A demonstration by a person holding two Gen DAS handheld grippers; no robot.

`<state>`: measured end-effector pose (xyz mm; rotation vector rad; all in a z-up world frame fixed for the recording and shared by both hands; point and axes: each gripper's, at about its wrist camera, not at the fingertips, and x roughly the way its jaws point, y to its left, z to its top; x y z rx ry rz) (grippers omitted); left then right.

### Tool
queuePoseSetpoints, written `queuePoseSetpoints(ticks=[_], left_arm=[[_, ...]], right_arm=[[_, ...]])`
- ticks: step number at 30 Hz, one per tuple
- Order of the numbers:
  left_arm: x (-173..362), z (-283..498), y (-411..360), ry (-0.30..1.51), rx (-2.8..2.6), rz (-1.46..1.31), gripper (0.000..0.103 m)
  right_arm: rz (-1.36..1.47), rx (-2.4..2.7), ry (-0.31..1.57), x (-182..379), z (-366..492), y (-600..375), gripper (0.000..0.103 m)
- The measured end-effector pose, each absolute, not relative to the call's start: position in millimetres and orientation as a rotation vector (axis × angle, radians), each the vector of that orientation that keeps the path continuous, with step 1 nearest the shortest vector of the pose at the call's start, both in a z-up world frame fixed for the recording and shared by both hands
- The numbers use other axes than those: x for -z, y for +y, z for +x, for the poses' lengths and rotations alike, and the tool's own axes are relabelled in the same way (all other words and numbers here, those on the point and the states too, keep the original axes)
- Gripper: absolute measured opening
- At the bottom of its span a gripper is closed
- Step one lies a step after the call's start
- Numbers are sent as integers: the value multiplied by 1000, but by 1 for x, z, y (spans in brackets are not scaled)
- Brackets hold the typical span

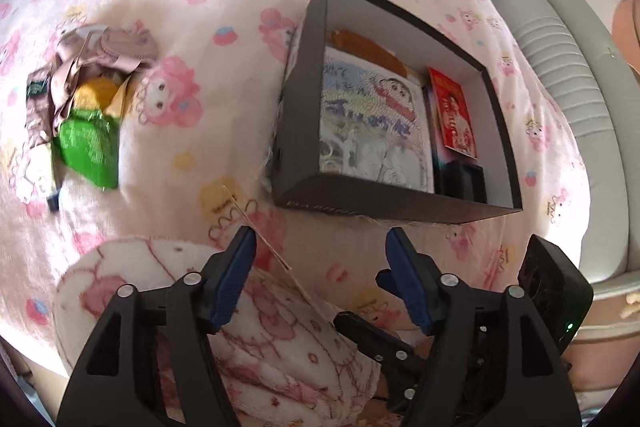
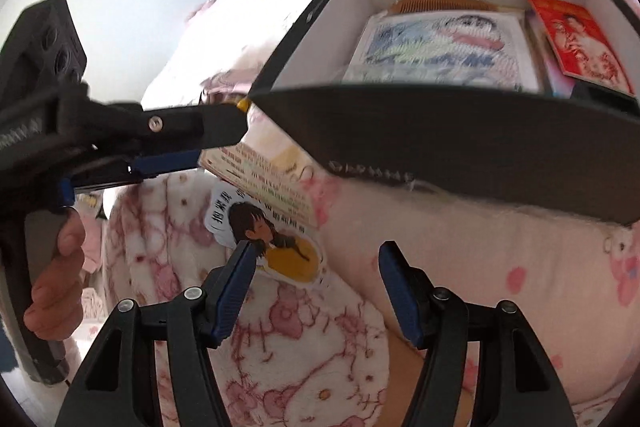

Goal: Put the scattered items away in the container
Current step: 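Move the right gripper down toward the babi card beside the box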

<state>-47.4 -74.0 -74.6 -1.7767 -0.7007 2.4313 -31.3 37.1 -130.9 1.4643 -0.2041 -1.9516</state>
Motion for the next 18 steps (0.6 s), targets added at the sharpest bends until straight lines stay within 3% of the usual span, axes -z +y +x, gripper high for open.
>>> queuePoseSetpoints(ticks=[4,6,7,9,13,18], left_arm=[[71,-46,-64,-647,-2469,-1816,65],[75,-48,-59,-619,-2451,-1833,48],[81,-49,-57,-636,-2424,-1865,33],[95,-46,-57,-732,-2375,-1922,31],[105,-38,-41,-656,-2412,-1940,8],[73,-27,-34,-715,-2421,-1770,3]], right_arm=[[1494,1927,-258,137,-29,45,61],[1492,1917,-275,139,-28,55,61],[1487,1912,-279,138,-22,56,61],[1491,1909,-282,137,-23,63,61],[1526,1929,-330,137,-20,76,61],[1591,1975,-454,139,-25,101,61]])
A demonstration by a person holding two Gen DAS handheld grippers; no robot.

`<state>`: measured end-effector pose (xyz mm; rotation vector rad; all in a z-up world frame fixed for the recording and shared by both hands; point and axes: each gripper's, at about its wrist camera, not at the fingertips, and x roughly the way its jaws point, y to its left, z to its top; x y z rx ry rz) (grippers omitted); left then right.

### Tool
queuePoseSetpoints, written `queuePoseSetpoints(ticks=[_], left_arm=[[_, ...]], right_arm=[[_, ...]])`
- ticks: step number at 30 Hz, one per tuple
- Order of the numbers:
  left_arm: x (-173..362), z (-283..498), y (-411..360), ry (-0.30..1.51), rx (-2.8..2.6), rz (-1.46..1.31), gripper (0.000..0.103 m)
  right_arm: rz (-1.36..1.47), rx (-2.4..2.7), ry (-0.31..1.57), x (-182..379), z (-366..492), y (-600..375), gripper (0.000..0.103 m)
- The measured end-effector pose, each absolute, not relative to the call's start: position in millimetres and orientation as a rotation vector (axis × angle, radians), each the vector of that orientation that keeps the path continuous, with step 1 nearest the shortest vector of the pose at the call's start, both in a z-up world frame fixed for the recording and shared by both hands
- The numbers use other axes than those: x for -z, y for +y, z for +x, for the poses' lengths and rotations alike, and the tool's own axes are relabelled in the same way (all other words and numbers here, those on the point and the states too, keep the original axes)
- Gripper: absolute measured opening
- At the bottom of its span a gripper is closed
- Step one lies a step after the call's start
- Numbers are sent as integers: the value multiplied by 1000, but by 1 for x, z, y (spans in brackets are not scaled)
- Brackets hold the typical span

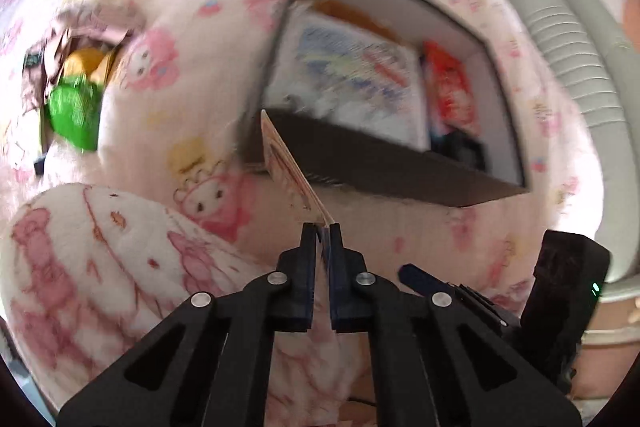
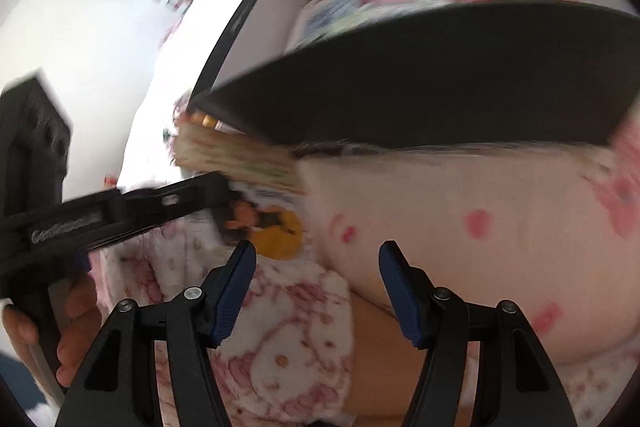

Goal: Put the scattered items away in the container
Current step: 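Move the right gripper down toward the babi card beside the box, then close the right gripper on the babi advertising card and lift it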

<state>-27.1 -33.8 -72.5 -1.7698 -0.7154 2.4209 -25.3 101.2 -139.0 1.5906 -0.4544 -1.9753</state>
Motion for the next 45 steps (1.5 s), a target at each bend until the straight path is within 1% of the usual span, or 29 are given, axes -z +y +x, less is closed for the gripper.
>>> queuePoseSetpoints(ticks=[2,4,7,8,10,13,16,18,20,21,23,25,27,30,33,34,36,38,39,43,45], left_arm=[[63,-21,-29,-765,-2369,-1700,3],[58,-17,-13,-756,-2318,-1631,3],[67,-26,17,-720,-2246,-1624,3],[73,-30,22,-714,-2227,-1652,3],[89,-38,27,-683,-2225,-1734,3],[101,-42,24,-578,-2303,-1824,3],[104,-43,16,-600,-2270,-1842,4],[105,-43,14,-565,-2284,-1860,8],[109,-41,15,-549,-2282,-1877,18],[112,-43,14,-548,-2273,-1884,21],[115,-44,17,-551,-2265,-1891,30],[118,-45,18,-536,-2252,-1908,35],[123,-47,20,-491,-2249,-1924,36],[129,-53,27,-412,-2276,-1970,36],[135,-58,31,-406,-2278,-1983,42],[139,-60,33,-409,-2277,-1997,42],[142,-63,33,-427,-2271,-2008,42],[145,-65,36,-437,-2250,-1999,45],[148,-67,37,-429,-2238,-2003,46],[162,-74,35,-436,-2227,-2042,46],[165,-75,31,-447,-2206,-2051,46]], right_arm=[[1553,2096,-553,116,-16,139,61],[1479,2199,-605,92,-7,168,61],[1453,2289,-582,78,0,176,62],[1459,2307,-562,75,3,184,65],[1499,2294,-560,81,3,193,66],[1597,2210,-600,103,6,195,66],[1681,2159,-667,126,5,193,66],[1736,2153,-663,146,-3,181,66],[1800,2142,-645,161,-7,172,66],[1819,2136,-646,167,-8,169,66],[1880,2116,-661,181,-9,166,66],[1912,2108,-682,189,-8,165,66],[1916,2112,-694,192,-9,165,68],[1905,2121,-736,193,-7,168,69],[1876,2182,-772,190,-13,180,69],[1867,2217,-752,183,-14,183,69],[1853,2280,-597,164,-15,181,69],[1822,2372,-439,147,-18,180,70],[1821,2388,-412,146,-19,180,71],[1915,2235,-462,173,-23,171,71],[1901,2177,-454,175,-22,164,70]])
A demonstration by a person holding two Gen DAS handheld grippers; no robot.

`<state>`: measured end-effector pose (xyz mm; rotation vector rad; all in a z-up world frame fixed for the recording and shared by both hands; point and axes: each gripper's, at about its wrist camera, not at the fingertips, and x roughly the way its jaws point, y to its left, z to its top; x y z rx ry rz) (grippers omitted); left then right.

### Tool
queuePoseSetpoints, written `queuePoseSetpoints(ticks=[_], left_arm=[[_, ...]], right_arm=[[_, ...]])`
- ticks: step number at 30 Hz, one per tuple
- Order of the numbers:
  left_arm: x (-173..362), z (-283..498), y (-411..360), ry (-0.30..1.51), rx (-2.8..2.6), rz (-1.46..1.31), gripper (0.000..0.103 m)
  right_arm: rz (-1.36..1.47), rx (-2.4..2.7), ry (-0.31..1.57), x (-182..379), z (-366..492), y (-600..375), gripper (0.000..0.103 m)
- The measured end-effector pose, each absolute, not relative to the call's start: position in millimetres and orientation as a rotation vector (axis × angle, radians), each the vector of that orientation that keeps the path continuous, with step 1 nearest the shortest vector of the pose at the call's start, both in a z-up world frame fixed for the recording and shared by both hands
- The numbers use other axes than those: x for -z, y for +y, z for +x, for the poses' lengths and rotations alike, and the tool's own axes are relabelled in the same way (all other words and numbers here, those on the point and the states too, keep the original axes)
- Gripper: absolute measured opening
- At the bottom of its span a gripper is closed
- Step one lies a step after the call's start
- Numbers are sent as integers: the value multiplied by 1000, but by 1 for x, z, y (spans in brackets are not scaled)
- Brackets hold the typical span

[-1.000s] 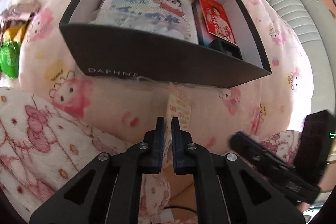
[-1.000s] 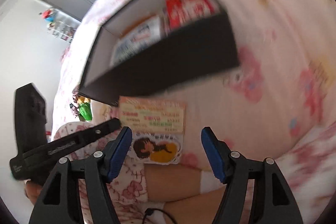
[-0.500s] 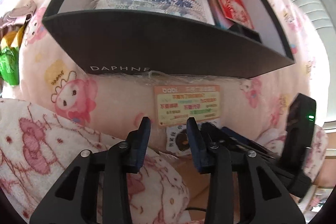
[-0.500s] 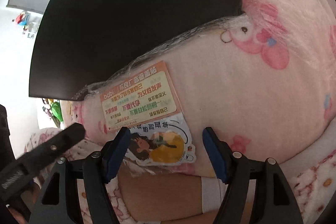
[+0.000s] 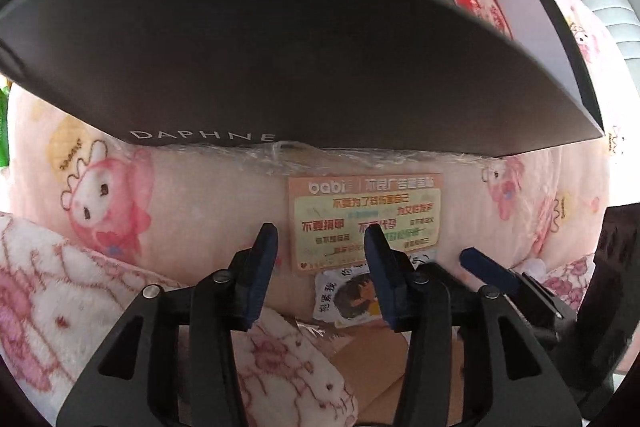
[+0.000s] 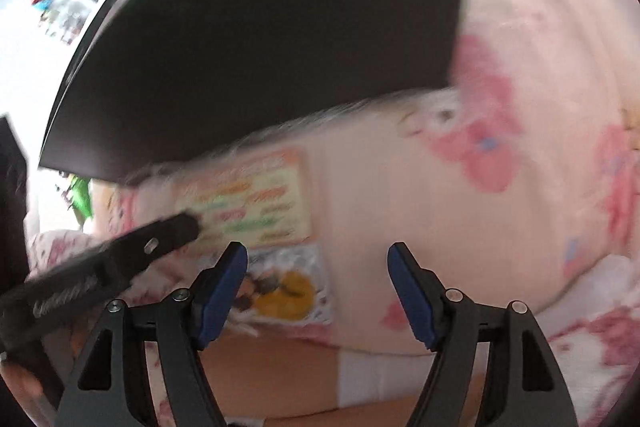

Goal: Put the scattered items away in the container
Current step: 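Close the right gripper on the babi advertising card and lift it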

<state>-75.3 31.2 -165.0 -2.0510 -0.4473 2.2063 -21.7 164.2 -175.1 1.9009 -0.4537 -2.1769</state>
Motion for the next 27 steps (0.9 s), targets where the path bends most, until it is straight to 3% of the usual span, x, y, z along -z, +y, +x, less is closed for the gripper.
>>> queuePoseSetpoints(ticks=[9,11,18,27], left_arm=[[172,-79,32,-434,-2197,-1978,56],[168,-79,30,-464,-2181,-1937,56],[158,-73,17,-568,-2123,-1822,54],[171,-74,54,-432,-2228,-1826,55]], right_arm=[[1945,2153,-454,189,-31,158,73],[1933,2062,-550,195,-32,158,73],[1827,2065,-676,174,-21,173,57],[1800,2125,-625,160,-15,176,54]])
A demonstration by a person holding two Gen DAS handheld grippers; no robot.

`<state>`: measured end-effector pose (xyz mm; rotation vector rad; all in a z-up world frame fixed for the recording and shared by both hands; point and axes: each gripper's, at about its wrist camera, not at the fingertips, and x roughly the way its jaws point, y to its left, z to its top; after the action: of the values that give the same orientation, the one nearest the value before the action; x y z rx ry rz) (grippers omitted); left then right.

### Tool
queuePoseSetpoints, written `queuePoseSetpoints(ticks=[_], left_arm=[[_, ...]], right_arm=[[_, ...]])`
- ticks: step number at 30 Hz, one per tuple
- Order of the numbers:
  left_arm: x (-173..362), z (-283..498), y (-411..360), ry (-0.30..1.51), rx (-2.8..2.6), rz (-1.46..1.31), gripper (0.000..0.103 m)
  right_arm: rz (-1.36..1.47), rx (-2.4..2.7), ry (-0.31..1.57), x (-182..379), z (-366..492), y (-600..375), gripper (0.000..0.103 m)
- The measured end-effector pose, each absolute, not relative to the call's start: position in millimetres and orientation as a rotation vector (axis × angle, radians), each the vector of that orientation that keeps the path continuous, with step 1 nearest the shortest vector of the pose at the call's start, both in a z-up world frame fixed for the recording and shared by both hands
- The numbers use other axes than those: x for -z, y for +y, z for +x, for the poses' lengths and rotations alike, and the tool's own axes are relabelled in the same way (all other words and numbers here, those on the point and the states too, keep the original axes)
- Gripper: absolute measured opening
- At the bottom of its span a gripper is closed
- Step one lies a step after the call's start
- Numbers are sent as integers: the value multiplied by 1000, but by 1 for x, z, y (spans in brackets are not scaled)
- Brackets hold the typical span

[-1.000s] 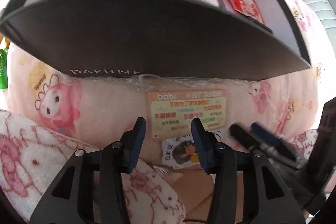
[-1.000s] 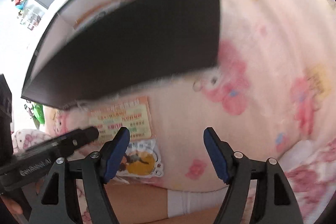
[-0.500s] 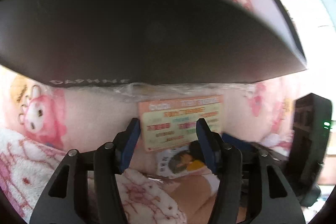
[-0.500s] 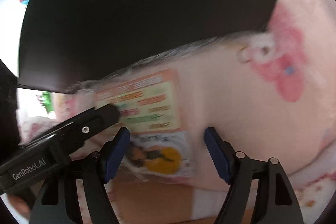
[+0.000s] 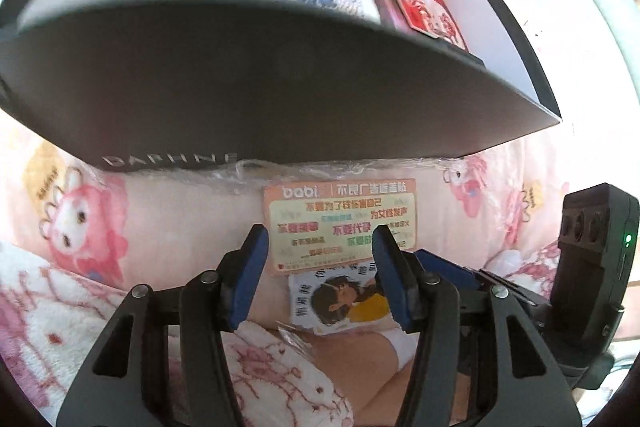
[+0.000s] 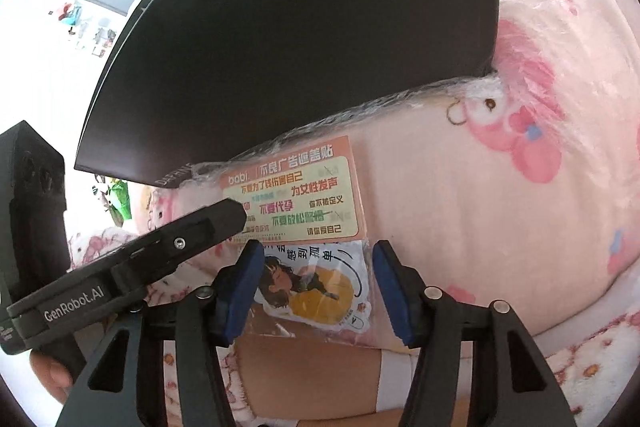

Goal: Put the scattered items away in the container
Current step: 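Close the right gripper on the babi advertising card and lift it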

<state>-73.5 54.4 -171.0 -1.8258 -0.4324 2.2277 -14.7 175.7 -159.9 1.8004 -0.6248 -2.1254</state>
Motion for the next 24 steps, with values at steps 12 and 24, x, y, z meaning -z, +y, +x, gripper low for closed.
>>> queuePoseSetpoints(ticks=[12,24], left_arm=[[198,-89,63,-382,-2201,-1985,58],[218,-93,101,-233,-2174,-2001,57]], right_arm=[[1922,2199,-615,164,-22,189,52],[1868,2204,-472,148,-9,176,58]])
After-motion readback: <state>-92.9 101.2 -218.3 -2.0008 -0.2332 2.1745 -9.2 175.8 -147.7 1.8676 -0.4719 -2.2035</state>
